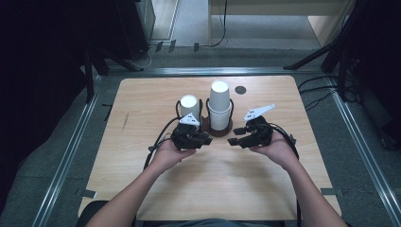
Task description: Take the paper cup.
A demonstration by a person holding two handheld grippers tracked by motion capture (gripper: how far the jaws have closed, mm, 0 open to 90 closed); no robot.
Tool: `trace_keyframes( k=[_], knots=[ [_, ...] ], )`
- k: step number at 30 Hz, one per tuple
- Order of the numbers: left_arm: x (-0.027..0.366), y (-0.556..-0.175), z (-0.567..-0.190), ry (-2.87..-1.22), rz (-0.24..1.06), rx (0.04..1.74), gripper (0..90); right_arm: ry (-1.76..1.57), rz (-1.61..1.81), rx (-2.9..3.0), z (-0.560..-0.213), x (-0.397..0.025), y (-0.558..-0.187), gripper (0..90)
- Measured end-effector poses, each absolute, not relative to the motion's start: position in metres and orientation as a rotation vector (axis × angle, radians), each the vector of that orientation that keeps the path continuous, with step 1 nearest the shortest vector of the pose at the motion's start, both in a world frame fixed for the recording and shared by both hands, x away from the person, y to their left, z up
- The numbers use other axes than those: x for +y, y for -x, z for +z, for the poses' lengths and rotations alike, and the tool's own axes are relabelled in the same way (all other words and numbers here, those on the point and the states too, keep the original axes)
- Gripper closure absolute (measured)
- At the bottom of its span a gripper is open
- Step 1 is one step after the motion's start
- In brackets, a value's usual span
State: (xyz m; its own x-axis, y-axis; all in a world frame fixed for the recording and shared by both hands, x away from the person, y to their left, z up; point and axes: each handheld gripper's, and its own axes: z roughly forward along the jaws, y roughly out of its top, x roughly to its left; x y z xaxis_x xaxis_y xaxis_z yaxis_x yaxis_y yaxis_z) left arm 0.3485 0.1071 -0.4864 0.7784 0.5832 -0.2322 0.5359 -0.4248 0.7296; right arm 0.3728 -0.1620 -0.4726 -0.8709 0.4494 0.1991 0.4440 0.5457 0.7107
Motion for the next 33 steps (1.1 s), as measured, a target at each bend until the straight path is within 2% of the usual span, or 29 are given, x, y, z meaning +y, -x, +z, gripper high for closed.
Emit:
trace_keyframes(
  k=[14,33],
  knots=[
    [0.091,-0.362,-0.471,-2.108,0.065,0.828,78.5,-0.784,1.255,2.706,-0.453,-0.163,-0.381,36.7],
    [0.082,-0.387,-0.450,-2.088,0.153,0.907,83.5,-0.834,1.187,2.665,-0.409,-0.171,-0.411,30.6]
  ],
)
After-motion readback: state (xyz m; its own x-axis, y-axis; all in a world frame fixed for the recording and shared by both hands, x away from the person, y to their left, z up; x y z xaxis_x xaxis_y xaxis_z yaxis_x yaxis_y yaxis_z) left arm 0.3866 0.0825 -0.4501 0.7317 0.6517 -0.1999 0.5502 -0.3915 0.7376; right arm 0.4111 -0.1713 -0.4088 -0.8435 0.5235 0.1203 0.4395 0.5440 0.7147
